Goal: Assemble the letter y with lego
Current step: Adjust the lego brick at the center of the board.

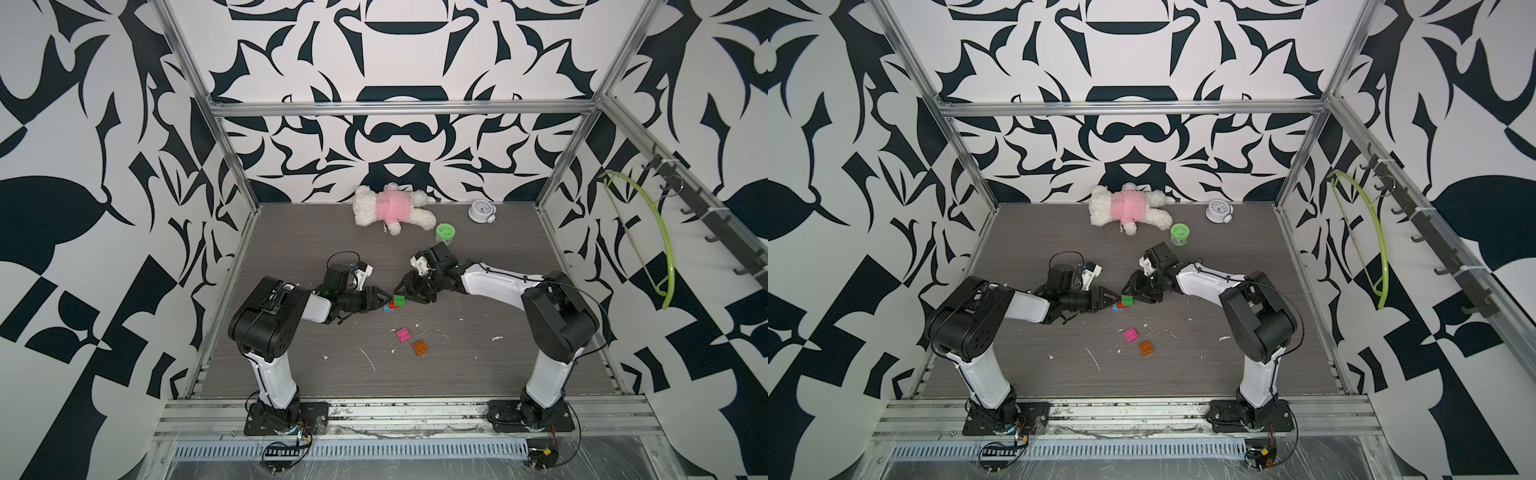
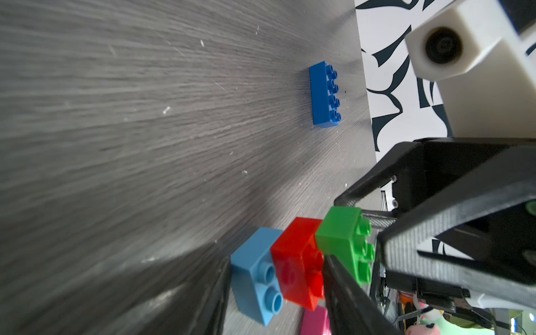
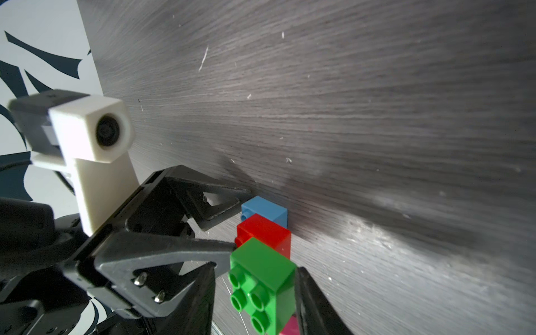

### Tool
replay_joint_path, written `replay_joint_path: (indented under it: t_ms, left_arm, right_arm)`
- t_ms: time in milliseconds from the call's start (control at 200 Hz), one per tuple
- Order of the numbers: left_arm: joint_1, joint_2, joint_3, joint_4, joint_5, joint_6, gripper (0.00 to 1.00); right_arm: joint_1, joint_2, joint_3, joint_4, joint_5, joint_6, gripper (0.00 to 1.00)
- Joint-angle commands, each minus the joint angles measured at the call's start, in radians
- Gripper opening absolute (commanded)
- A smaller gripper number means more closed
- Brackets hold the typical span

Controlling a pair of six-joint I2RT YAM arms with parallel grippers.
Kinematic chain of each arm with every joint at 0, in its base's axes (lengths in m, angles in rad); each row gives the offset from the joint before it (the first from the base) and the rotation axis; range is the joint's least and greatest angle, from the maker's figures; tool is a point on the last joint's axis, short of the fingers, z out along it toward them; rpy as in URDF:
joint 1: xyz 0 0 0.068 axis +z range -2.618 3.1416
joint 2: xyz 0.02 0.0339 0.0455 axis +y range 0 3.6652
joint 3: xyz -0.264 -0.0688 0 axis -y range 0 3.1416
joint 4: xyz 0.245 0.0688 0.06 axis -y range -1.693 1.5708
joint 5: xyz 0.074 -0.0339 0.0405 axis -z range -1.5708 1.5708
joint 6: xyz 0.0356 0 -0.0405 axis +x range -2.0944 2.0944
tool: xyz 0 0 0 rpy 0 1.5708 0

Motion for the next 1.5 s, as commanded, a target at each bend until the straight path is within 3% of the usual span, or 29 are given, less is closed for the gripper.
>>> replay_joint_path:
  t_ms: [0,380,715,875,1155,1345,1500]
  left_arm:
    - [-0.015,0.027,-0.013,-0.190,-0.078,0.048,0.56]
    - [-0.017,0.012,-0.004,-0.259,-0.112,0.128,0.54]
    - [-0.017,0.011,-0.009,-0.267,-0.126,0.147,0.52]
    - [-0.018,0.012,-0.013,-0.267,-0.128,0.147,0.52]
    - [-0.018,0.014,-0.019,-0.263,-0.129,0.143,0.51]
    - [-0.017,0.011,-0.019,-0.263,-0.146,0.146,0.51]
    - [-0.015,-0.006,-0.017,-0.275,-0.163,0.157,0.51]
  right_arm:
    - [0.015,-0.022,-0.004,0.041,-0.007,0.013,0.47]
    - [0.014,-0.023,-0.015,0.033,0.006,0.008,0.47]
    - [0.014,-0.077,0.036,-0.079,0.053,-0.064,0.54]
    - [-0.007,-0.117,0.094,-0.220,0.131,-0.135,0.53]
    - [-0.012,-0.138,0.256,-0.623,0.344,-0.298,0.50]
    - [-0.005,-0.208,0.216,-0.733,0.456,-0.285,0.48]
    - [-0.005,-0.239,0.176,-0.725,0.463,-0.269,0.48]
